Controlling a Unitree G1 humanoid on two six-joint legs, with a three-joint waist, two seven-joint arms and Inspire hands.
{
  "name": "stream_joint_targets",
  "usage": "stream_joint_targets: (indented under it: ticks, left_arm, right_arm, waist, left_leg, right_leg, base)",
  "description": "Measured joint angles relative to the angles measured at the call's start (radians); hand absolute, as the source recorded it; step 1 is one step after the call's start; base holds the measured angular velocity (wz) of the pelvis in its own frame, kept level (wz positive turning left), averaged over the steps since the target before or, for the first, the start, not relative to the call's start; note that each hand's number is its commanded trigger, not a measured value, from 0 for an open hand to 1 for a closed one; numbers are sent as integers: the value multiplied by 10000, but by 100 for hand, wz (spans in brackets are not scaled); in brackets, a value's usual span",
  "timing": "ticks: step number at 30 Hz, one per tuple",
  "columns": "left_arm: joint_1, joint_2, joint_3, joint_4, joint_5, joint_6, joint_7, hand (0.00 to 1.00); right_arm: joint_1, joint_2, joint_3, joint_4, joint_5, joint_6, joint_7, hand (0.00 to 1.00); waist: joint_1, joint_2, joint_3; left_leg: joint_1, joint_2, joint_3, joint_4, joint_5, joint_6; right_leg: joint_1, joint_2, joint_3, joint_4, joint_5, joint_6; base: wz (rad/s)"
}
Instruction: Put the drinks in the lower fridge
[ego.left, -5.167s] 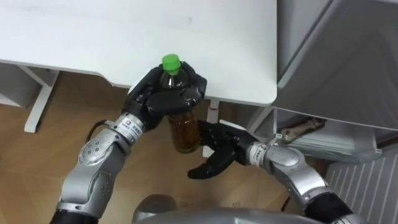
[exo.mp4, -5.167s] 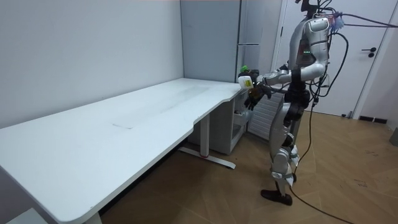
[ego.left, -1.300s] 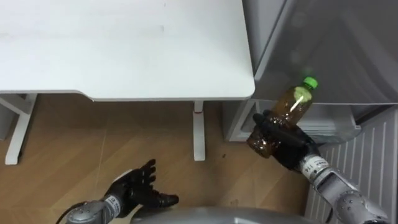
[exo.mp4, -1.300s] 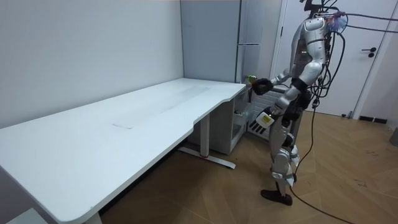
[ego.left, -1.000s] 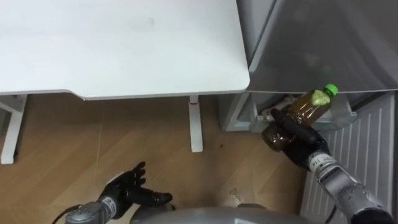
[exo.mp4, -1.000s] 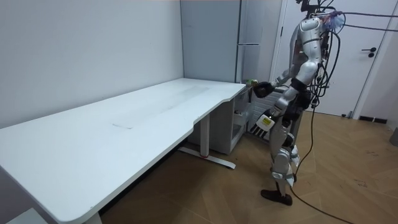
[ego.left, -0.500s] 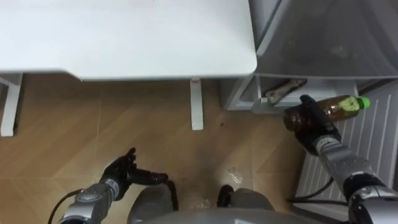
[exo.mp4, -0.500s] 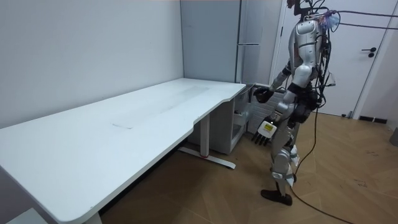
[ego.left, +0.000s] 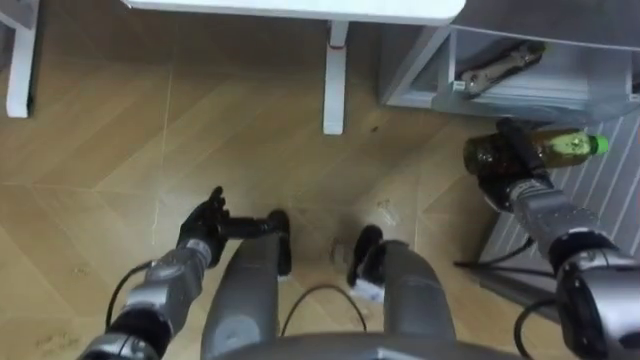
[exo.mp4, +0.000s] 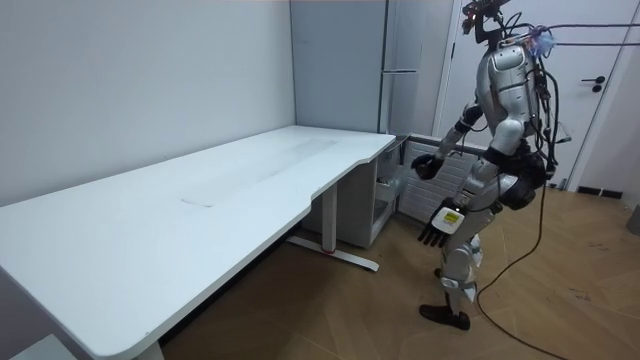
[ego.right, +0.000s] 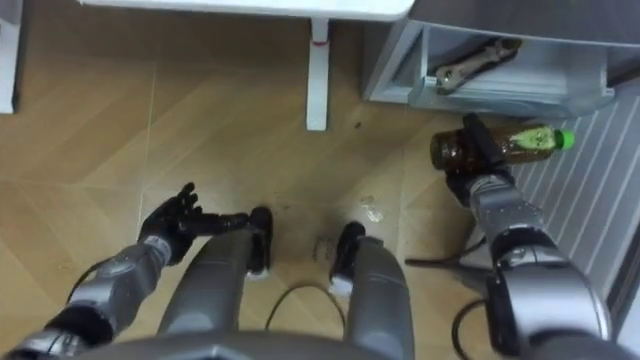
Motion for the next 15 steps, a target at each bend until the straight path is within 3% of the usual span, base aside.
stream_joint_targets:
  ticks: [3,10,15]
  left_arm:
    - [-290,76,-177,-58,-22,-39,324,0]
    - [-907,282,-329,-306,-386,-91,789,0]
    - [-819,514,-348,-758,-392,-174,1203,0]
  right_arm:
    - [-352,-212,53,30,52,2,-95,100]
    - [-1126,-1136,60,-13,-60,1,-415,100]
    - [-1598,-1553,62,-735,-426,-1,-1225,100]
  waist:
    - [-10,3,5]
    - [-91,-106,71]
    - [-339,-211,114]
  left_leg:
    - [-427,-13,61,-60,152,72]
    - [-1300,-59,303,-104,263,155]
    - [-1827,-121,483,-30,267,200]
  right_leg:
    - [-469,-47,-15,-6,135,-44]
    - [-1509,-162,108,44,343,-151]
    - [-2144,-249,257,245,328,-124]
  base:
    - [0]
    - [-5]
    - [0]
